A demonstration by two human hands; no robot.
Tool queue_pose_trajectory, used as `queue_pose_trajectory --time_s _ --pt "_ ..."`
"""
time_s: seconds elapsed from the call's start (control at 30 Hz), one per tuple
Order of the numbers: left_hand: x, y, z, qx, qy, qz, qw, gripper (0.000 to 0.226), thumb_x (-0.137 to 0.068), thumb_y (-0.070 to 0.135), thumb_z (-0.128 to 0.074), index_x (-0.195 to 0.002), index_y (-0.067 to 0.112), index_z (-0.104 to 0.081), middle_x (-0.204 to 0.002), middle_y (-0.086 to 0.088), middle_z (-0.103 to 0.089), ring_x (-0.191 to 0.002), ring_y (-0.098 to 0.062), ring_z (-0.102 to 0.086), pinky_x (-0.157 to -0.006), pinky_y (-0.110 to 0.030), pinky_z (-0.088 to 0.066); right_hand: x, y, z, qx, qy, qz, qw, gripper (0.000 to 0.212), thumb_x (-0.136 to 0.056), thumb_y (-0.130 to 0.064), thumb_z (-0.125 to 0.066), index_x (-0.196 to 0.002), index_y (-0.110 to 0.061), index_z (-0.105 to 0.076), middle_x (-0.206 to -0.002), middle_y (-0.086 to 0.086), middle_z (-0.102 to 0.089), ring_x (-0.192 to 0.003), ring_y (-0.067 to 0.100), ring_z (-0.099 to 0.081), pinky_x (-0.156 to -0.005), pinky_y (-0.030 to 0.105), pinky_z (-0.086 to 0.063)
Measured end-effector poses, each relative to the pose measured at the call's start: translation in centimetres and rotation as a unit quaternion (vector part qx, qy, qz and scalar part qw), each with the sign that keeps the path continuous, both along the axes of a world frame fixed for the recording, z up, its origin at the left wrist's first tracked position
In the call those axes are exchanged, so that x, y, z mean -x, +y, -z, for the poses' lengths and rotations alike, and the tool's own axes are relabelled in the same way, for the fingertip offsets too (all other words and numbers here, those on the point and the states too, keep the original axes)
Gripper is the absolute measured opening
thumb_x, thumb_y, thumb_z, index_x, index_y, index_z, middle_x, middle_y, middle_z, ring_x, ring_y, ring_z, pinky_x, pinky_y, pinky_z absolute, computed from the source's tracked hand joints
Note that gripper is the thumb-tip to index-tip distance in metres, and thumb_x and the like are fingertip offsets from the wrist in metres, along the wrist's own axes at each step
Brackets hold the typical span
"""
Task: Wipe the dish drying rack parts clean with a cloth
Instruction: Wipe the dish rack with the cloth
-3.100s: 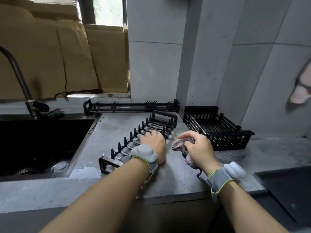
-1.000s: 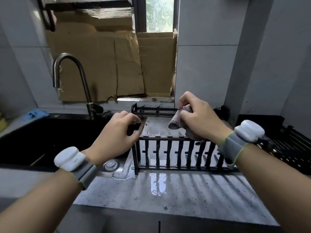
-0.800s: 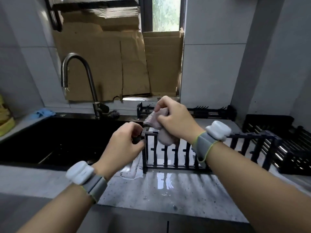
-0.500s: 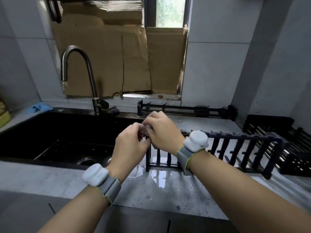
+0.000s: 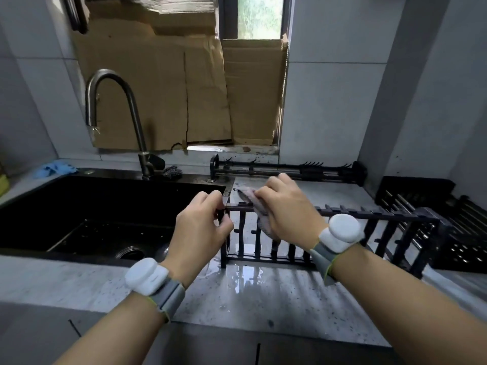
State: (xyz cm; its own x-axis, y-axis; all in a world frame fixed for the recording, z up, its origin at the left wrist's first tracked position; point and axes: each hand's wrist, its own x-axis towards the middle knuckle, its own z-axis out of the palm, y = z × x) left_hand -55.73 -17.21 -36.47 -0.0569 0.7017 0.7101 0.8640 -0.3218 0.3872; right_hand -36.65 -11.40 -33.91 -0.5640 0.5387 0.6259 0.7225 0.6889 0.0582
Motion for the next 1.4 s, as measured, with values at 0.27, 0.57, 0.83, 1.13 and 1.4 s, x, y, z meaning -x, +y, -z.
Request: queue_pose_trajectory --time_s 0.27,0.57,0.83,1.13,1.4 --pt "-0.4 0.1 -0.3 0.005 0.014 -0.016 1.0 0.022 -0.079 0.011 -0.07 -0.078 0.015 -0.049 -0.075 0.005 -0.045 -0.063 -0.018 -0.048 -0.059 -0.03 -0.04 -6.4 -1.2 -0.2 -0.023 0.058 0.072 0.995 0.039 -0.091 -0.036 -0.045 -0.101 -0.007 -0.069 -0.087 0.009 -0.057 -0.081 0.027 -0.046 -0.07 0.042 -0.047" --pt "-0.7 -0.3 -0.6 0.014 0.023 -0.026 0.999 0.022 -0.077 0.011 -0.069 -0.077 0.013 -0.048 -0.075 0.002 -0.045 -0.065 -0.022 -0.049 -0.06 -0.037 -0.046 -3.7 -2.2 1.6 -0.024 0.031 0.091 0.995 0.021 -0.09 -0.036 -0.064 -0.106 -0.021 -0.068 -0.096 0.001 -0.053 -0.087 0.021 -0.043 -0.076 0.039 -0.043" --pt "-1.0 -0.2 -0.8 0.024 0.031 -0.027 0.999 0.02 -0.079 0.011 -0.068 -0.078 0.012 -0.048 -0.076 0.0 -0.047 -0.067 -0.022 -0.05 -0.062 -0.038 -0.047 -11.9 -2.4 1.7 -0.043 0.062 0.149 0.986 0.029 -0.079 -0.012 -0.075 -0.107 -0.013 -0.071 -0.092 0.004 -0.055 -0.087 0.024 -0.043 -0.075 0.036 -0.032" --pt "-4.8 -0.3 -2.2 -0.032 0.117 0.008 0.993 0.027 -0.074 0.006 -0.071 -0.1 0.013 -0.065 -0.102 -0.005 -0.056 -0.099 -0.03 -0.05 -0.083 -0.044 -0.046 -16.0 -3.0 2.1 -0.014 0.121 0.194 0.973 0.013 -0.091 -0.017 -0.067 -0.103 -0.013 -0.07 -0.09 0.004 -0.049 -0.086 0.025 -0.046 -0.078 0.042 -0.042" --pt "-14.2 2.2 -0.8 -0.021 0.127 0.127 0.983 0.01 -0.088 0.011 -0.064 -0.097 0.013 -0.07 -0.097 -0.001 -0.064 -0.094 -0.025 -0.054 -0.081 -0.043 -0.049 -15.9 -3.9 2.0 -0.009 0.116 0.191 0.975 0.014 -0.091 -0.021 -0.064 -0.103 -0.016 -0.069 -0.09 0.002 -0.05 -0.086 0.022 -0.046 -0.078 0.037 -0.037"
